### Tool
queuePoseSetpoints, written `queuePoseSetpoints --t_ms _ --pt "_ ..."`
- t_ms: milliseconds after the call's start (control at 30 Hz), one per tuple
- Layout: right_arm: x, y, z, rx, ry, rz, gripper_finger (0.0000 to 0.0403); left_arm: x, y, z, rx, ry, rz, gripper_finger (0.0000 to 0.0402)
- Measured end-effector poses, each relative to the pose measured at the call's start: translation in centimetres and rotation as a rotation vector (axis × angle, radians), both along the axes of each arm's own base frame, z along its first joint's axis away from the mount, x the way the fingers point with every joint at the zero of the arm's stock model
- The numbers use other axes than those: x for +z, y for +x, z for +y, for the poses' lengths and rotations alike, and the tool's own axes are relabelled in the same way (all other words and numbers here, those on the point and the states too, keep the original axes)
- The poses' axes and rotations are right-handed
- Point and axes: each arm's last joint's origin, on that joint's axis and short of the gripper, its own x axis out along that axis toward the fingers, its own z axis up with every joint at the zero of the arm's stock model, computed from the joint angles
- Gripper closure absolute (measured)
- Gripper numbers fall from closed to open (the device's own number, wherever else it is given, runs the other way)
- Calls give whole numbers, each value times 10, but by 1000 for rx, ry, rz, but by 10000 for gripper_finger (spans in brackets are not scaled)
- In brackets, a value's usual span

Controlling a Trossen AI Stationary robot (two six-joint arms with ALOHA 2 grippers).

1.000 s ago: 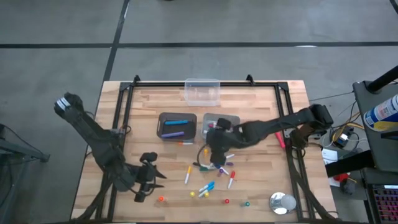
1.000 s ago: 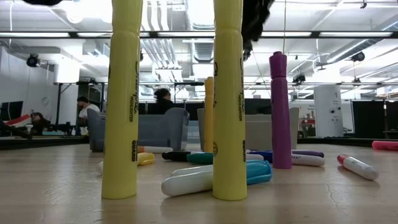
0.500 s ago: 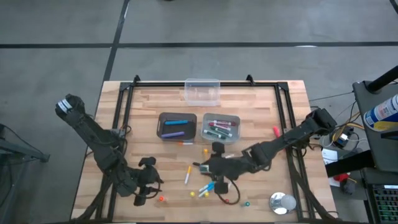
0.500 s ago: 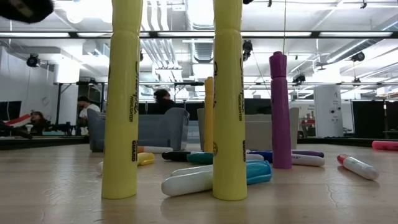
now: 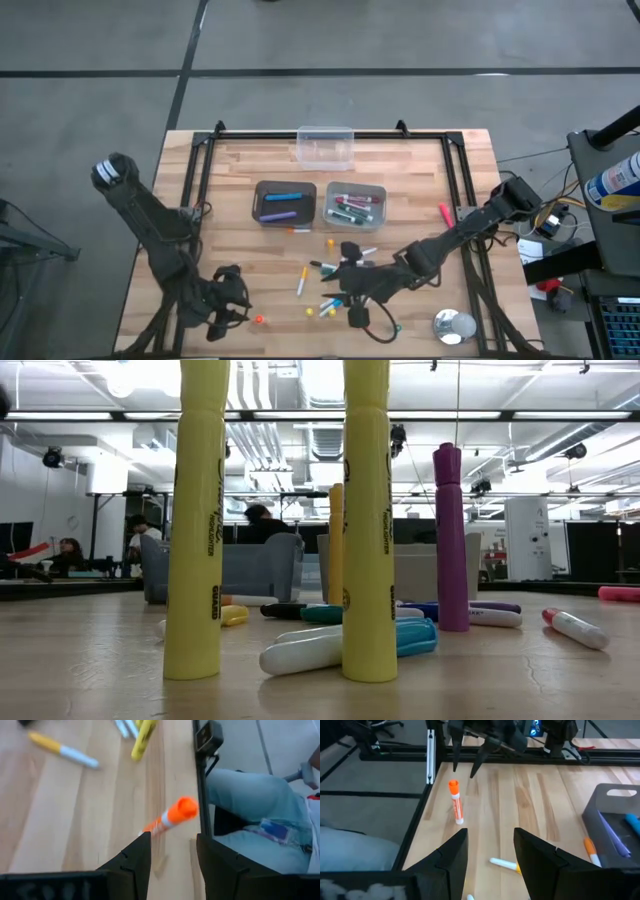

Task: Pick & Place Markers
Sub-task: Put the large orange marker pen into the white bin

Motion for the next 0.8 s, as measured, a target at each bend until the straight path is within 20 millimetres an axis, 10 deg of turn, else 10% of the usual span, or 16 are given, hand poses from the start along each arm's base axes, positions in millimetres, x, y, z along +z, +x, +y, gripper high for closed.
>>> queuePoseSetpoints --t_ms 800 --pt "1 0 3 18 -12 -17 260 -90 7 -42 84 208 -74 252"
